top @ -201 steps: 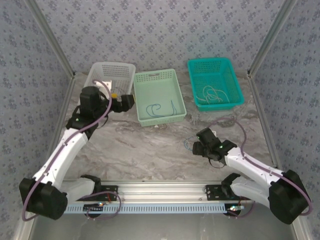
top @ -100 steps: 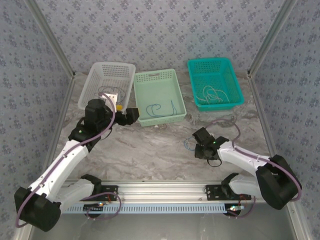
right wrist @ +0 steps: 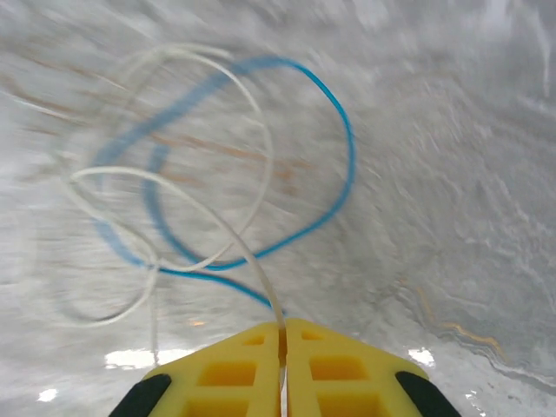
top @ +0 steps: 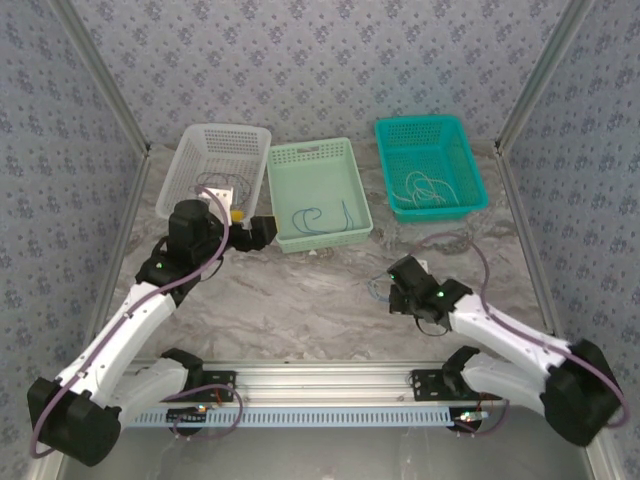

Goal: Untangle the cables

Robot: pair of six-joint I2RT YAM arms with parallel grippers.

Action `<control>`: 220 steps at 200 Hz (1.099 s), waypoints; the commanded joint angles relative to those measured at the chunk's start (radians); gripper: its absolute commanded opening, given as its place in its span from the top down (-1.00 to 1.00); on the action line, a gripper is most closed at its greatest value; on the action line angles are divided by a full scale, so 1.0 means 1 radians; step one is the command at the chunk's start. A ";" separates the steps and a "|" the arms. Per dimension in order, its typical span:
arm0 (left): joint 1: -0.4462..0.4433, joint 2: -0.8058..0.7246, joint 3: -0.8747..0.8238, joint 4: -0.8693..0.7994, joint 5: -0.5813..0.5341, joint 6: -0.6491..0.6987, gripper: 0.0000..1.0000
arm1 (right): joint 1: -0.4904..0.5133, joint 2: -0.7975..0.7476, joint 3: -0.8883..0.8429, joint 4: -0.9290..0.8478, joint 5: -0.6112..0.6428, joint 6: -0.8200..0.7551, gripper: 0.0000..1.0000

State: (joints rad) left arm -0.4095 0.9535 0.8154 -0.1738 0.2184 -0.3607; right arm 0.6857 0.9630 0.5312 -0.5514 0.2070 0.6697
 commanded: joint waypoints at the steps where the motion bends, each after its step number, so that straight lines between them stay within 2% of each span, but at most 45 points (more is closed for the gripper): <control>1: -0.017 -0.004 0.009 0.018 -0.003 0.007 -0.99 | 0.021 -0.124 0.060 -0.058 0.037 -0.062 0.85; 23: -0.050 0.019 0.027 0.025 0.000 0.025 -0.99 | 0.038 -0.194 0.126 -0.127 0.018 -0.120 0.96; 50: -0.133 0.059 0.073 0.027 0.017 0.101 -0.99 | 0.079 -0.189 0.229 -0.181 -0.011 -0.217 0.98; 74: -0.214 0.115 0.119 0.020 0.081 0.190 -0.98 | 0.095 -0.175 0.305 -0.194 -0.016 -0.275 1.00; 100: -0.271 0.174 0.147 0.046 0.174 0.223 -0.93 | 0.100 -0.188 0.357 -0.158 -0.028 -0.305 1.00; 148: -0.322 0.236 0.182 0.096 0.260 0.242 -0.81 | 0.105 -0.186 0.436 -0.120 -0.126 -0.356 1.00; 178: -0.339 0.277 0.212 0.074 0.260 0.264 -0.70 | 0.106 -0.207 0.450 -0.088 -0.153 -0.361 1.00; 220: -0.341 0.274 0.200 0.121 0.259 0.260 -0.67 | 0.100 -0.227 0.480 -0.096 -0.166 -0.364 1.00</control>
State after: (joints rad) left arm -0.7467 1.2316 0.9874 -0.1051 0.4526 -0.1219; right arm 0.7841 0.7540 0.9642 -0.6621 0.0761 0.3279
